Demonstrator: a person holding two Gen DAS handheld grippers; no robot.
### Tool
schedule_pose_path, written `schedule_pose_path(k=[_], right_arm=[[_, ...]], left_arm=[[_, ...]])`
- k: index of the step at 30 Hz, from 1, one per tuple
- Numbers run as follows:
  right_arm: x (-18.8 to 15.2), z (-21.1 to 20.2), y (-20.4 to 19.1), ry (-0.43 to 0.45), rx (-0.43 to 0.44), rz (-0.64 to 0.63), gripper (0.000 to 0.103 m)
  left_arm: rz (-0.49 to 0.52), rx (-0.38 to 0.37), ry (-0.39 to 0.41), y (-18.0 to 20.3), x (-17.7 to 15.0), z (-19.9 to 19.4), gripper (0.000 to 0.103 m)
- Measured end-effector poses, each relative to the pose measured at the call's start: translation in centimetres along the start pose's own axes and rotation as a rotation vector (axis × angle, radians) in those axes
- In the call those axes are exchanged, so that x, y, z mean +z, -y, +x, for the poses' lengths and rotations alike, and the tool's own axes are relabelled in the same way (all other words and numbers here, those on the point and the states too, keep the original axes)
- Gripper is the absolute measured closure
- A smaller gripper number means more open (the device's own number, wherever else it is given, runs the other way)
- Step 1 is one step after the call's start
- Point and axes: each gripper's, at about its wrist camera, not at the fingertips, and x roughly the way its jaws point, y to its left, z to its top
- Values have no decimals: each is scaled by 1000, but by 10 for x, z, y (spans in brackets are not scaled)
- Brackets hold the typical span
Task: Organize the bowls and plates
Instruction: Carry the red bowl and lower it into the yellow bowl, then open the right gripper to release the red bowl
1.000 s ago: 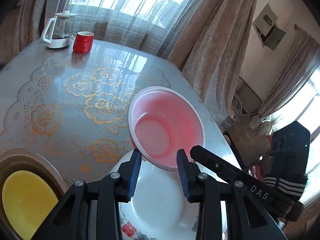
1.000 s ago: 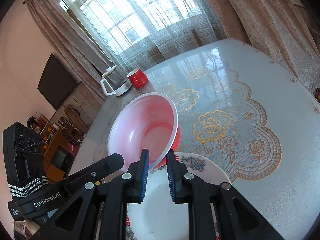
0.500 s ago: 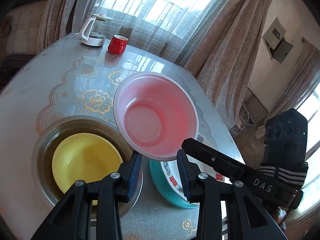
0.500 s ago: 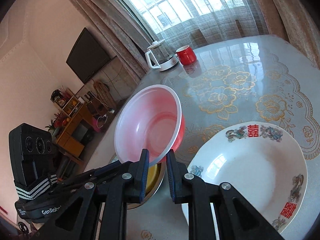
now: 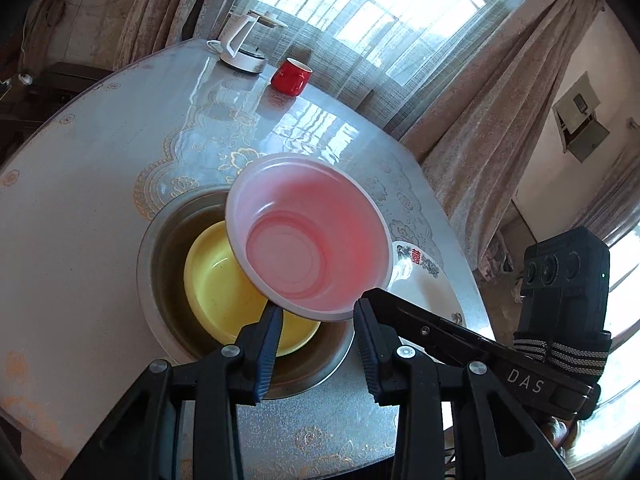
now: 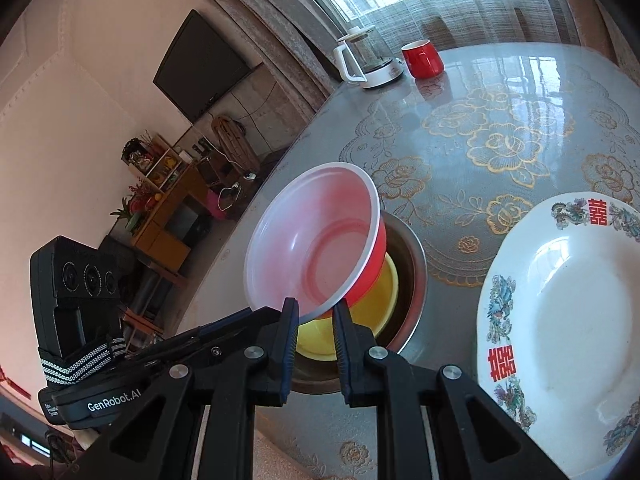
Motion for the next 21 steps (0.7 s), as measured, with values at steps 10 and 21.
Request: schedule_pose_path(k=[10, 21], right_arm=[[-8, 29, 6, -78, 6, 25, 86], [-17, 37, 14, -119, 7, 52, 82]], left_arm=[[-78, 18, -31, -25, -13, 6, 67], [-102, 26, -48, -32, -17, 10, 67]])
